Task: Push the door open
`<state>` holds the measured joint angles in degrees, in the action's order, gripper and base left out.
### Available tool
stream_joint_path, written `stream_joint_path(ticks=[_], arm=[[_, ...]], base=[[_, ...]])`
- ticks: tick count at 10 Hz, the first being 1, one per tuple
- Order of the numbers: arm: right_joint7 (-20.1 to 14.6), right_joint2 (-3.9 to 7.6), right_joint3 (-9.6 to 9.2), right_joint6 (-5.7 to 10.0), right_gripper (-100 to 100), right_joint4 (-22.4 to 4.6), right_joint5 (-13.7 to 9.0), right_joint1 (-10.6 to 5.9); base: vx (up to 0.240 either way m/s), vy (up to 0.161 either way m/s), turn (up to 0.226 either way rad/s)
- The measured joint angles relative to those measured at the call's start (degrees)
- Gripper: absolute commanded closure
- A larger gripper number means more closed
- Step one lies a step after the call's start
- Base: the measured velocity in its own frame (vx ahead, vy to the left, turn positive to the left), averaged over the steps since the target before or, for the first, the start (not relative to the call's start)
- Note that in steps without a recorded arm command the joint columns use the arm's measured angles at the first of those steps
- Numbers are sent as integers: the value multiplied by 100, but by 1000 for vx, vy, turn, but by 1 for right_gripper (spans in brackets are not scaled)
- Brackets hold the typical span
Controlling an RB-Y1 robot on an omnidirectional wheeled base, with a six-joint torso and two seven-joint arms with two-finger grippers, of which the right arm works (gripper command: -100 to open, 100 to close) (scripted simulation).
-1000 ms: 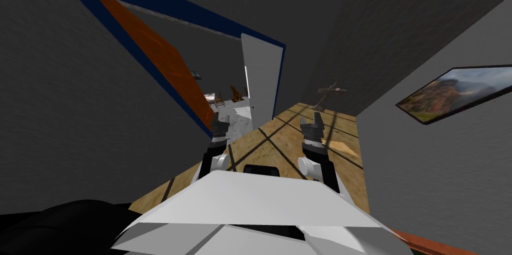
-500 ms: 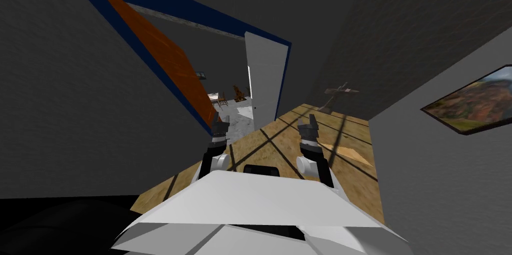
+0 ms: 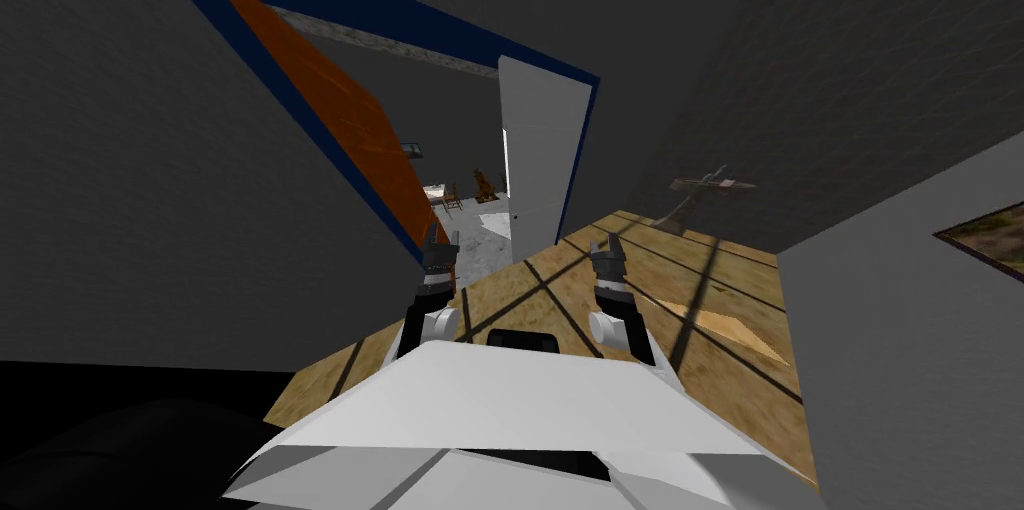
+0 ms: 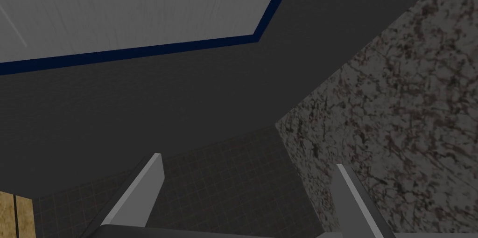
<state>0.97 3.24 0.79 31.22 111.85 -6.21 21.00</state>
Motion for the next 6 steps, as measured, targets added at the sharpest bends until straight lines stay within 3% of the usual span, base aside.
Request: stream_joint_path(ticks=[2,6], arm=[[-8,26,5,24,-100,-230,-9,-111],[-36,94,0,173,-100,-840,-29,-322]], base=[[55,-7,56],[91,-15,155]])
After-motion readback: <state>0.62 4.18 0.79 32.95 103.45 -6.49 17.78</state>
